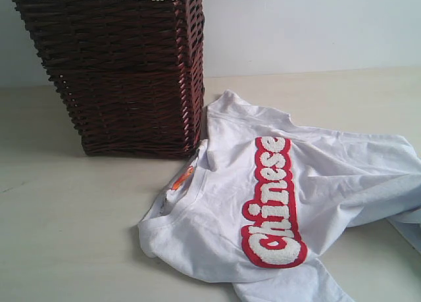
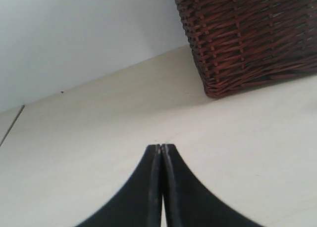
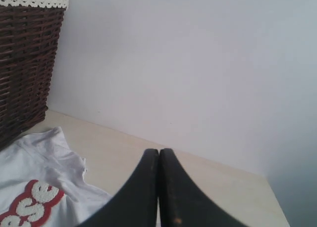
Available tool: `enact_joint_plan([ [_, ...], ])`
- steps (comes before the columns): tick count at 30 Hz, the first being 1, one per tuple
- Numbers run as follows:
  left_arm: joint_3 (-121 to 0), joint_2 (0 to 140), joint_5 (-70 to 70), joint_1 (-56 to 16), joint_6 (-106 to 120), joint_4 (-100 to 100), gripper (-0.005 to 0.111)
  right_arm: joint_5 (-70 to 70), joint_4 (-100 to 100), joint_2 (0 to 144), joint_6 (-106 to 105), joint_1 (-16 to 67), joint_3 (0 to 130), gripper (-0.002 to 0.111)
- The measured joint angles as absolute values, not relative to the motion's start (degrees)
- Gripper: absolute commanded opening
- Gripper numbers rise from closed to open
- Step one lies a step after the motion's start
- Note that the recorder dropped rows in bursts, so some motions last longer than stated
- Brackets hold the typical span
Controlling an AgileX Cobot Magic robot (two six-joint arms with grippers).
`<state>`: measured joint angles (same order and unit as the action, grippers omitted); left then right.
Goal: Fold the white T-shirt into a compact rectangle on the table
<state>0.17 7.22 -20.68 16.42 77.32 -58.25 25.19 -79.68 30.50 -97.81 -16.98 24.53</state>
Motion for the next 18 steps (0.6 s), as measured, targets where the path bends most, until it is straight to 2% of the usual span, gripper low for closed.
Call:
enact_joint_plan([
  [6,0.2,4.3,-20.7,15.7,77.4,-58.0,0.000,25.2,-77.6,30.5,-97.8,-17.0,24.5,0.000],
  [18,0.2,0.3,-21.1,2.4,77.4,-58.0,0.000,25.2,-77.1,31.2,-97.1,-17.0,24.5,0.000],
])
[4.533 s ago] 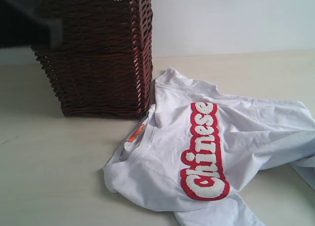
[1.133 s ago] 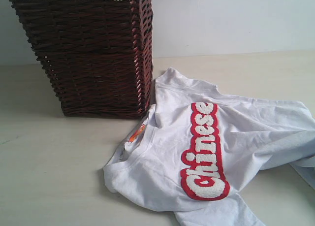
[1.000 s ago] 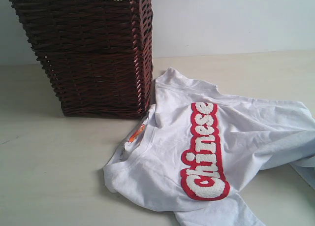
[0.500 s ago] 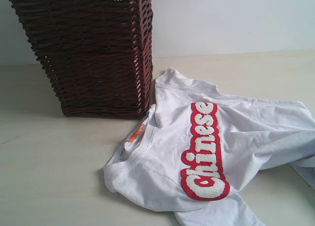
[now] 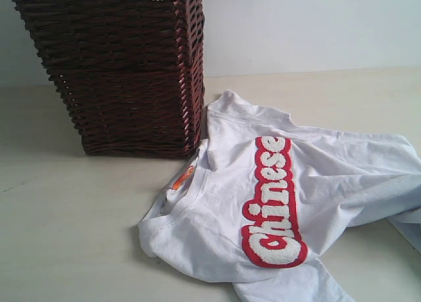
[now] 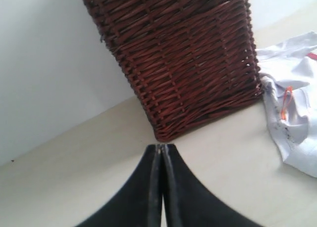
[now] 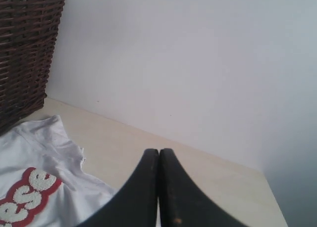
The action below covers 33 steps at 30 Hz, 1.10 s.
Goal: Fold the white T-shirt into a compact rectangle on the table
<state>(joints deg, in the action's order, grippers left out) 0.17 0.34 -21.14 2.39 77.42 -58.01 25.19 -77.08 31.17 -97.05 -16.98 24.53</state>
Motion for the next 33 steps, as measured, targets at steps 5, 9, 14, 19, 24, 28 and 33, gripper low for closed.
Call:
enact_joint_plan([
  [5,0.2,0.3,-21.1,1.4,77.4,-58.0,0.000,25.3,-77.1,31.2,-95.2,-17.0,24.5,0.000],
  [9,0.2,0.3,-22.4,1.4,75.6,-57.8,0.000,25.7,-76.9,31.2,-94.7,-17.0,24.5,0.000],
  [14,0.2,0.3,-12.7,1.4,65.2,-53.1,0.000,26.0,-76.4,31.3,-94.6,-17.0,24.5,0.000],
  [19,0.2,2.3,8.4,3.3,63.6,-57.0,0.000,27.3,-76.2,31.3,-94.3,-17.0,24.5,0.000],
  [24,0.2,5.4,9.4,5.8,66.6,-57.1,0.000,28.5,-76.2,31.3,-94.3,-17.0,24.5,0.000],
  [28,0.2,5.7,-0.5,7.1,67.4,-45.0,0.000,28.6,-76.2,31.3,-94.2,-17.0,24.5,0.000],
  [33,0.2,5.7,-15.0,7.3,67.5,-37.1,0.000,28.8,-76.2,31.3,-94.2,-17.0,24.5,0.000],
])
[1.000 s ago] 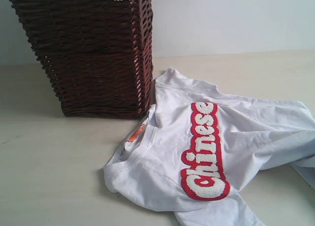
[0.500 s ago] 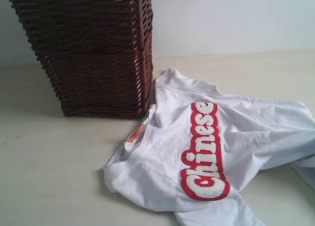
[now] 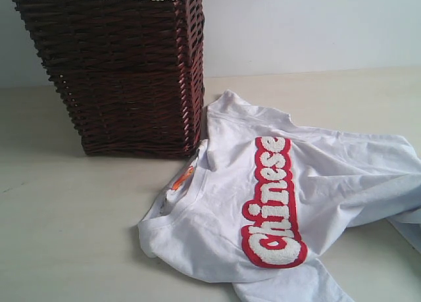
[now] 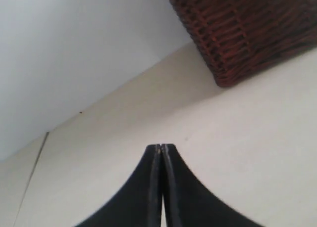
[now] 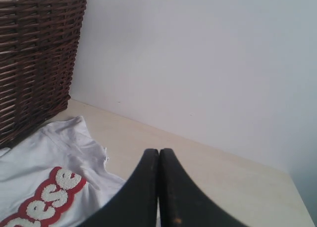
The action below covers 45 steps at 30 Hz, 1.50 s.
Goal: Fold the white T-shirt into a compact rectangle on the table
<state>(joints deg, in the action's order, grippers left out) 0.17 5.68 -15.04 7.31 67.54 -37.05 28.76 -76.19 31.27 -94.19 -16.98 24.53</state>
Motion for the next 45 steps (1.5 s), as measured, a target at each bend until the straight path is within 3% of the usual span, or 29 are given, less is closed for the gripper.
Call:
enact_joint_plan([
  [9,0.2,5.7,-19.1,7.3,67.6,-34.2,0.000,29.2,-76.2,31.3,-94.2,-17.0,24.5,0.000],
  [22,0.2,5.7,-21.0,7.3,68.3,10.7,0.000,31.3,-76.2,31.3,-94.2,-17.0,24.5,0.000],
  [31,0.2,5.7,-21.0,7.3,66.9,12.4,0.000,31.4,-76.2,31.3,-94.1,-17.0,24.5,0.000],
  [45,0.2,5.7,-21.1,7.3,24.0,6.5,0.000,31.6,-75.4,31.3,-94.1,-17.0,24.5,0.000],
])
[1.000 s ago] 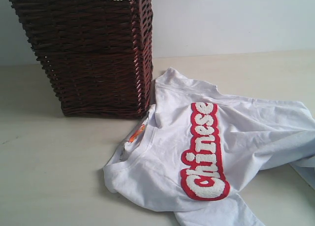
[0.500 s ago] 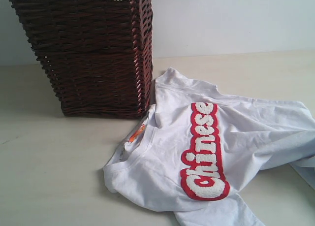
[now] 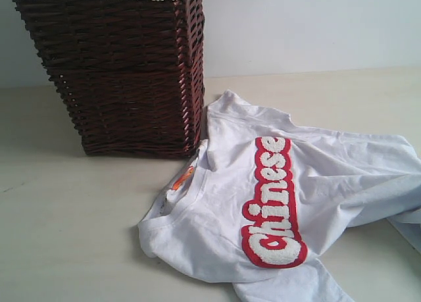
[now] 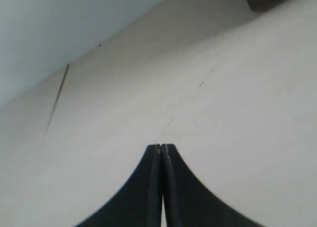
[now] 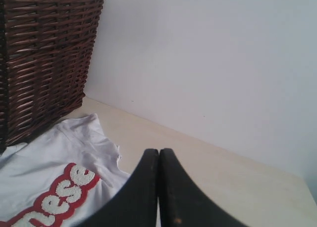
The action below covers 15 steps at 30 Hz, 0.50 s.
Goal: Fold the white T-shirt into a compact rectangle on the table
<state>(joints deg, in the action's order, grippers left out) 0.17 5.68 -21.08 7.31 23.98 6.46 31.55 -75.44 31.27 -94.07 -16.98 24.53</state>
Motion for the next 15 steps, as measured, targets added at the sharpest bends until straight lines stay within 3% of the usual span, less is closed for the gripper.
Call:
enact_joint_plan([
  [9,0.2,5.7,-21.1,7.3,6.8,6.4,0.000,30.3,-75.1,31.7,-92.2,-17.0,23.6,0.000],
  [15,0.2,5.7,-21.1,7.3,6.0,6.2,0.000,15.8,-75.7,40.1,-92.1,-17.0,17.6,0.000],
])
